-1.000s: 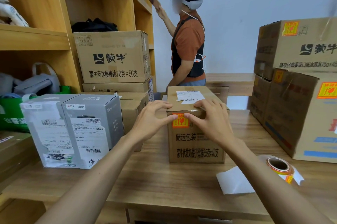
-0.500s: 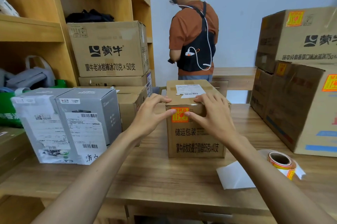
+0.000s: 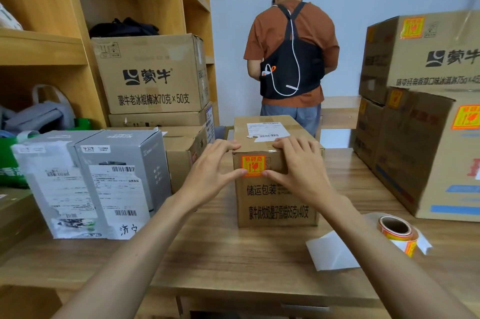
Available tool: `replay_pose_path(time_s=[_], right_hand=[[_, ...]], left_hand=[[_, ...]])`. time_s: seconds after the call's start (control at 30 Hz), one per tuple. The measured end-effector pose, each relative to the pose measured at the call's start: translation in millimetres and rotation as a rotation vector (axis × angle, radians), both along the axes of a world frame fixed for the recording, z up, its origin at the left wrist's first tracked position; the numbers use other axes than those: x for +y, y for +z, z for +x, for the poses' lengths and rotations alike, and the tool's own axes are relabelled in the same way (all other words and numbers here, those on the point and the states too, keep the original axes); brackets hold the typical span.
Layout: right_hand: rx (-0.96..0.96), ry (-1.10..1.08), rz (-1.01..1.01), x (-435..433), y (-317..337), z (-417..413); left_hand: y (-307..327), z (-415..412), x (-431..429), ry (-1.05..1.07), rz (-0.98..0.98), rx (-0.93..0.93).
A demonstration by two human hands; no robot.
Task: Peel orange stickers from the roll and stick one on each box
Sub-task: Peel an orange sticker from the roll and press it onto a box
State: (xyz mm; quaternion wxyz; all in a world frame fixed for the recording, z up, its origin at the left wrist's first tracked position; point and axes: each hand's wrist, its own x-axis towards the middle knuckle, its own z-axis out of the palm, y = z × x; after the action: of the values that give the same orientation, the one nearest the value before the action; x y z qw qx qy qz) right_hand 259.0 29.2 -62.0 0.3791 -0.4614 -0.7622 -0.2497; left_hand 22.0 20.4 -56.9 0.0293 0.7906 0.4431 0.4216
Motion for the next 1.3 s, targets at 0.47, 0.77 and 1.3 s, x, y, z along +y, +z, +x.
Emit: replay_pose_path(time_s=[0.47,0.77,1.3], right_hand=[[0.093,0.022,-0.011,-1,6,0],[0.093,0.070,-0.213,-17,28,52],[0.131,0.059,-0.085,-56,13,7]], left_hand=[[7,0,0,0.014,-0.012,0.055],[12,-9,-1,-0.006,-0.066,0.102],[4,43,-37,-0.016,0.101,0.094]])
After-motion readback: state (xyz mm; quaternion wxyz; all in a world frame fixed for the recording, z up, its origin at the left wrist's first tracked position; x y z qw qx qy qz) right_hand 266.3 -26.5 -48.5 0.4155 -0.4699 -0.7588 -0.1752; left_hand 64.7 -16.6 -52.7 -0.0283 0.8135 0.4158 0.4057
